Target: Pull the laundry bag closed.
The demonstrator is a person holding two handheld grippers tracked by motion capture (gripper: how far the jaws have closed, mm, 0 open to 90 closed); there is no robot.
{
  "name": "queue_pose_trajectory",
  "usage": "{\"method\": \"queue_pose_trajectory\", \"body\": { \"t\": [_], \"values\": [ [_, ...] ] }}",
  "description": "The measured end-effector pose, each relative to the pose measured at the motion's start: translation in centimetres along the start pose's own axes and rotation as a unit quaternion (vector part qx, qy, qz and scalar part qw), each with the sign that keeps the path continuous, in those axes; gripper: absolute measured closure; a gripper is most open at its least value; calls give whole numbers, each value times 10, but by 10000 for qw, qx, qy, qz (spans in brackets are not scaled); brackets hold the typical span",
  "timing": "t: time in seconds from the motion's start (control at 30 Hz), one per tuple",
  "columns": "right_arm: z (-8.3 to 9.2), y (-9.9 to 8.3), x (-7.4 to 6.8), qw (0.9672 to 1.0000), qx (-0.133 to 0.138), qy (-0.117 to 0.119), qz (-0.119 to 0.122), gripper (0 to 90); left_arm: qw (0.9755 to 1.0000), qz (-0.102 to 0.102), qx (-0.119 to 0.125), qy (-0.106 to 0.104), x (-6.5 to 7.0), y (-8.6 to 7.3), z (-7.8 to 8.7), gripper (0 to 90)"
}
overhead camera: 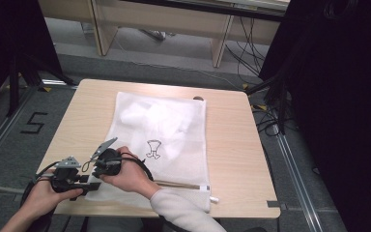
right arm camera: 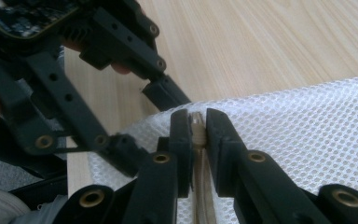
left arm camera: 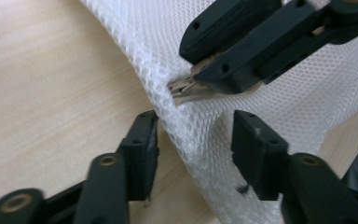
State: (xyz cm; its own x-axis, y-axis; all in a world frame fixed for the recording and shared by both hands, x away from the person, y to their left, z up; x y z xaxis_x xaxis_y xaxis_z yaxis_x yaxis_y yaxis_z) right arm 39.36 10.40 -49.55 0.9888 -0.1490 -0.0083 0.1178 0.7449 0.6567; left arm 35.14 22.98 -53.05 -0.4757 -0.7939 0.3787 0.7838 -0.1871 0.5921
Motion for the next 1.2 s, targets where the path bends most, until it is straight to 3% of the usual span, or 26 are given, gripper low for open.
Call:
{"method": "queue_pose_trajectory", "body": {
  "t": [0.1, 0.17, 0.2, 0.27, 0.37, 0.4, 0.5, 0.57, 0.67, 0.7, 0.73, 0.8, 0.87, 0.93, 0.97, 1.2],
  "values": [
    [0, 0, 0, 10000, 0, -1, 55, 821, 10000, 27, 43, -23, 2, 1, -1, 628],
    [0, -1, 1, 10000, -16, -15, 59, 821, 9999, -53, -22, 113, 0, 3, -1, 688],
    [0, -1, 1, 10000, -6, -10, 46, 821, 9997, 184, 103, 120, 2, 4, -2, 716],
    [2, -2, 0, 10000, -18, -12, 8, 821, 9996, 252, -24, 97, 1, 4, -2, 777],
    [4, -4, 1, 10000, -69, 13, 41, 821, 9995, 281, 3, 147, 3, 4, -4, 825],
    [4, -5, 1, 10000, -79, 6, 40, 821, 9997, 157, -12, 190, 3, 4, -3, 830],
    [5, -6, 1, 10000, -89, -3, 42, 821, 9993, 306, 69, 190, 6, 4, -3, 841],
    [5, -6, -1, 10000, -79, 24, -35, 821, 9995, 248, -34, 167, 5, 4, -2, 846],
    [5, -7, 0, 9999, -139, 21, 83, 822, 9996, 212, -64, 194, 5, 4, -1, 851],
    [5, -7, 0, 9998, -155, 33, 85, 821, 9996, 237, 43, 171, 6, 4, -2, 851],
    [5, -8, 1, 9997, -161, 25, 185, 822, 9995, 252, -81, 155, 5, 4, 0, 852],
    [5, -8, 0, 9998, -191, 33, 74, 822, 9995, 202, -182, 148, 4, 4, 2, 854],
    [5, -9, 1, 9997, -218, 31, 107, 822, 9993, 324, 49, 167, 5, 5, -1, 855],
    [6, -10, 1, 9996, -272, 16, 113, 823, 9993, 318, -4, 205, 6, 5, 1, 857],
    [5, -10, 0, 9996, -266, 33, 128, 823, 9995, 274, -98, 127, 5, 5, 2, 857],
    [5, -14, 0, 9992, -383, 46, 74, 825, 9992, 368, 7, 165, 6, 5, 2, 858]
  ]
}}
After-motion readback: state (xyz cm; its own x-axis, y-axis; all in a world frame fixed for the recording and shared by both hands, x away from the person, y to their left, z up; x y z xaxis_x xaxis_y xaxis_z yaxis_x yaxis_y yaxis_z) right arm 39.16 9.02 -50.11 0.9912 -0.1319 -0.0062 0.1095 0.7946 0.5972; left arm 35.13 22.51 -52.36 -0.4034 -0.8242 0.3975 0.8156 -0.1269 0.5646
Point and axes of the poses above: each handheld gripper's, and its own axes: z roughly backward along the jaws, y roughly out of its top, x roughly to its right, the point moved 4 cm from there along -z, roughly forward along the jaws, and after that the axes turned 10 degrees about z, right-handed, at the moved point
